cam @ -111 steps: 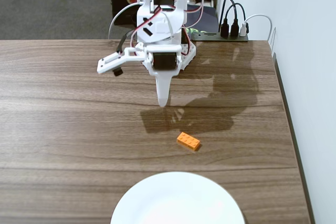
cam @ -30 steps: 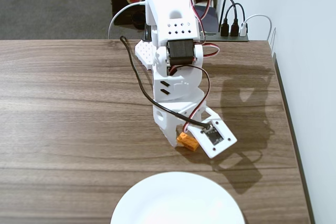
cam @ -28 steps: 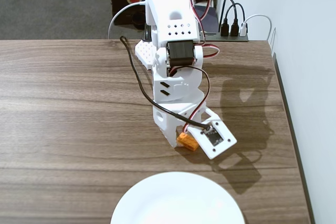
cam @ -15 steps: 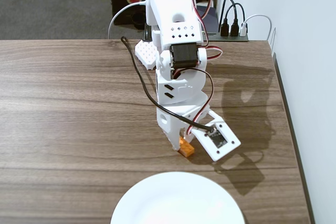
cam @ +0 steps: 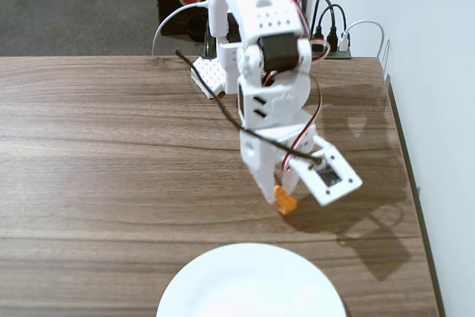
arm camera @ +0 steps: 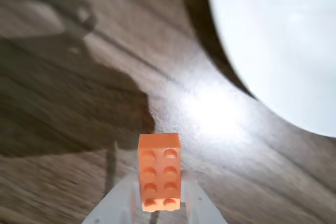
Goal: Grasp a lego block and put it on the plate.
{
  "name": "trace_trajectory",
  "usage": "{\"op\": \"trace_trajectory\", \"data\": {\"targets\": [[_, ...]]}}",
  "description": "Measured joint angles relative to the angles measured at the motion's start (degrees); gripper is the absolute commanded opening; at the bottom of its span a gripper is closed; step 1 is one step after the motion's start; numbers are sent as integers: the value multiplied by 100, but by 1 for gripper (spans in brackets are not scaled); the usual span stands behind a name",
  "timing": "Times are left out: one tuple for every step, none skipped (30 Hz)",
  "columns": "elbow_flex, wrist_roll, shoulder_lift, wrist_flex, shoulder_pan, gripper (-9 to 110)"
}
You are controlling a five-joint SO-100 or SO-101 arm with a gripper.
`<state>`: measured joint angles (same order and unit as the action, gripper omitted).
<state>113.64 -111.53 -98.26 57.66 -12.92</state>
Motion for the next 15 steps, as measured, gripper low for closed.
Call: {"op": "trace_trajectory", "data": {"targets": [[-35, 141, -44, -26, -18, 5], [-123, 316, -70, -70, -18, 5], [-237, 475, -70, -114, -26, 5], [-352, 642, -70, -158, -35, 5], [-439, 773, -70, -237, -35, 5], [-554, 993, -62, -352, -35, 5], [-668, 1195, -18, -431, -35, 5], [-817, 1380, 44, -492, -35, 5], [-923, 1529, 114, -527, -35, 5], [-1081, 1758, 237, -589, -35, 5], [-1230, 1960, 360, -633, -35, 5], [-1389, 2197, 492, -686, -35, 5], [-1529, 2355, 606, -729, -35, 5], [-1679, 2514, 738, -738, -35, 5], [-1811, 2619, 853, -738, -35, 5]]}}
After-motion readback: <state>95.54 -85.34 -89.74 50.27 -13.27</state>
